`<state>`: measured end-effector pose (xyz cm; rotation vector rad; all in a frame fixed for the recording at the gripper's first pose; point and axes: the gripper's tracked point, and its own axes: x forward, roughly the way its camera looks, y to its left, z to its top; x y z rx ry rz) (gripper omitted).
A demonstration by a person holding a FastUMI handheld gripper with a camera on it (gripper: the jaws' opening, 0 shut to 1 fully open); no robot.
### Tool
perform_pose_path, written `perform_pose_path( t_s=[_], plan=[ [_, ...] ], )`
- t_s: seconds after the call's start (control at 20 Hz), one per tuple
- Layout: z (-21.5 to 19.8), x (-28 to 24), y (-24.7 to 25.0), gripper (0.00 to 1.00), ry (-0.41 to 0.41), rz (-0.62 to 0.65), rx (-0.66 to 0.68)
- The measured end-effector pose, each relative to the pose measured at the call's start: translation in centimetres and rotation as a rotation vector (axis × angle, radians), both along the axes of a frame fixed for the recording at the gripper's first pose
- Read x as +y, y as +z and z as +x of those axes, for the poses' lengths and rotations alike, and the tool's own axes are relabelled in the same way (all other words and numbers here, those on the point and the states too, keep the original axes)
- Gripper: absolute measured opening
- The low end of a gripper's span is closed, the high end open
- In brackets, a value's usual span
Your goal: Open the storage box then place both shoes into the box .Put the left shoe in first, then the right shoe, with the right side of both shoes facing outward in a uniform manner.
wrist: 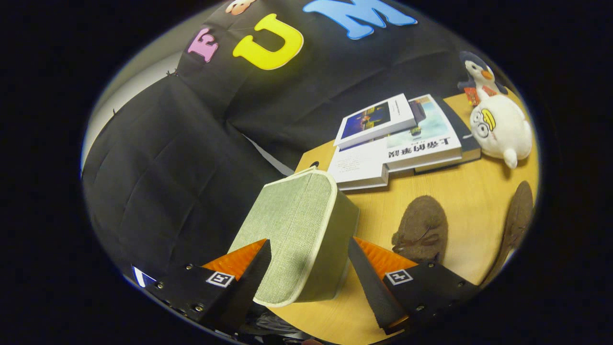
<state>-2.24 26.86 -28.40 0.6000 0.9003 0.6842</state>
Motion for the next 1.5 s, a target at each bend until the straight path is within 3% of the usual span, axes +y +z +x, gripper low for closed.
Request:
perform_pose_path(
  t_s=[0.45,0.65,0.7,0.75,0.8,0.95,1.0,1.35,1.5],
  plan=[
    [-0.3,3.9,-2.8,0.95,0.029,0.129,0.174],
    [-0.2,4.5,-1.9,0.69,0.002,0.203,0.244],
    [0.2,4.5,-1.8,0.51,-0.012,0.225,0.258],
    [0.4,4.2,-1.5,0.45,-0.035,0.248,0.283],
    [0.3,4.1,-1.2,0.26,-0.038,0.269,0.316],
    [0.8,3.9,-0.4,0.26,-0.036,0.303,0.328],
    [0.8,2.9,-0.1,0.07,-0.033,0.292,0.323],
    [1.1,4.8,3.4,0.06,-0.033,0.218,0.259],
    [1.9,5.6,6.6,0.06,-0.037,0.173,0.167]
  ],
)
